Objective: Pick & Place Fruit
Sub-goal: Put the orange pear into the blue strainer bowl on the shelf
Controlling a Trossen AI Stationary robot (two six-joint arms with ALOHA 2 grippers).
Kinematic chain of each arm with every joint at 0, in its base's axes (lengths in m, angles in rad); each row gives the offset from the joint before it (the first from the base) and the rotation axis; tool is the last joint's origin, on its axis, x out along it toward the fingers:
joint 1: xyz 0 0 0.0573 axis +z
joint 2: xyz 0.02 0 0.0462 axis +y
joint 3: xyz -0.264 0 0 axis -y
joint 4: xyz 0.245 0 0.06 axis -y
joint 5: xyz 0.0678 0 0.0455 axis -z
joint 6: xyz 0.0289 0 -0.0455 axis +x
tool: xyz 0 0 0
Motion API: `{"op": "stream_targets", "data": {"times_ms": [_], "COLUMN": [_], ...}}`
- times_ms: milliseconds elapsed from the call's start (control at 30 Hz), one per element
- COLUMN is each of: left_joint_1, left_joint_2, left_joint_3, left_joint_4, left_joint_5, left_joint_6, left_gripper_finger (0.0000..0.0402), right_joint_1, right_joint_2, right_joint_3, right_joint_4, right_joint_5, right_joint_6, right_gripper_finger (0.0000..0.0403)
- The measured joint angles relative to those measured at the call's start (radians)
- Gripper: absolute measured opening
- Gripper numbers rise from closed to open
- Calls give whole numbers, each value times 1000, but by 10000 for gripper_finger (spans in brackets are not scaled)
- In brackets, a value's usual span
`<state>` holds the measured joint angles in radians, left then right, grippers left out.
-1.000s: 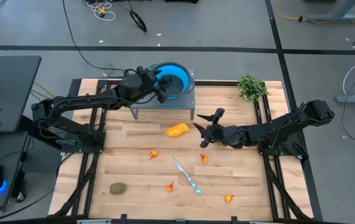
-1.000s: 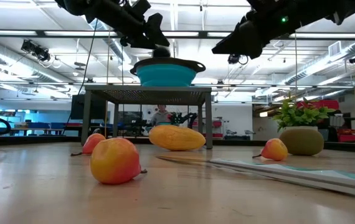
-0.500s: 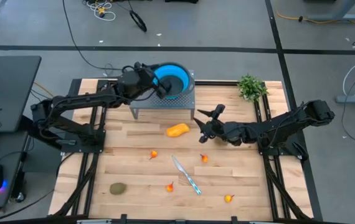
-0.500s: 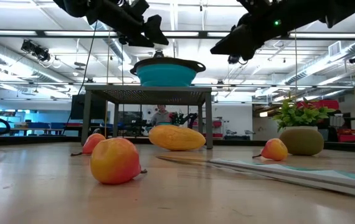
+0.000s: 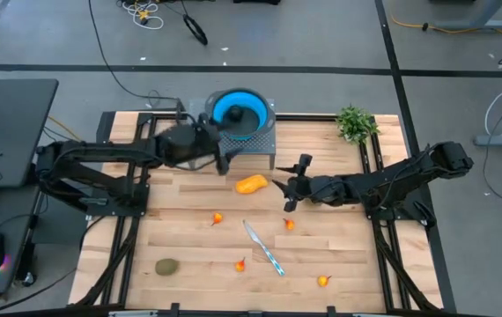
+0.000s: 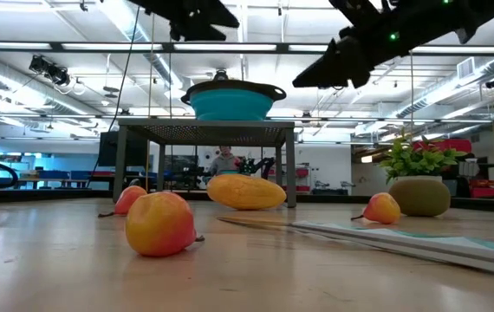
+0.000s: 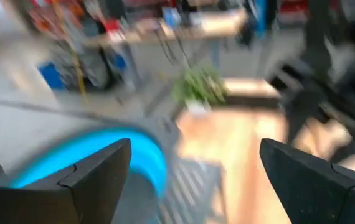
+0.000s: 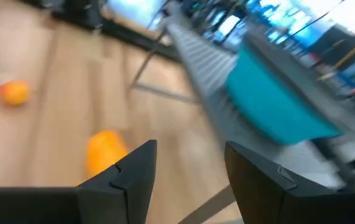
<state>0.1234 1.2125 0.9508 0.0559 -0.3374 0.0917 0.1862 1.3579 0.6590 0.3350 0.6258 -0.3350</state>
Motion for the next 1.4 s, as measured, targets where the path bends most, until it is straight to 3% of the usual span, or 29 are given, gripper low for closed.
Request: {"op": "stream_targets", "data": {"times_ms": [267,467,767,933,1167,1400], "left_joint_1": [-189,-371,-522,-544,-565,-569], "left_joint_2": [16,16,82,186,364,374], "left_joint_3": [0,-8,-213,-281,-262,-259], "left_joint_4": [-368,-468,-312,-170,-103,-151], "left_joint_5": [-47,-134,-278,-366,-337,-301], "left_joint_6": [-298,-528,-834,-815,-791,-899], "left_gripper_finger": [366,366,366,366,366,366], "right_joint_1": [31,31,8,-18,-45,-49], "right_joint_2": [0,0,0,2,3,3], "right_joint_3": [0,0,-6,-15,-57,-58], "right_joint_4": [-263,-300,-240,-223,-166,-170], "right_joint_5": [-104,-166,-166,-180,-192,-193], "right_joint_6": [275,287,185,169,162,190], "right_gripper_finger": [199,199,199,199,199,199]}}
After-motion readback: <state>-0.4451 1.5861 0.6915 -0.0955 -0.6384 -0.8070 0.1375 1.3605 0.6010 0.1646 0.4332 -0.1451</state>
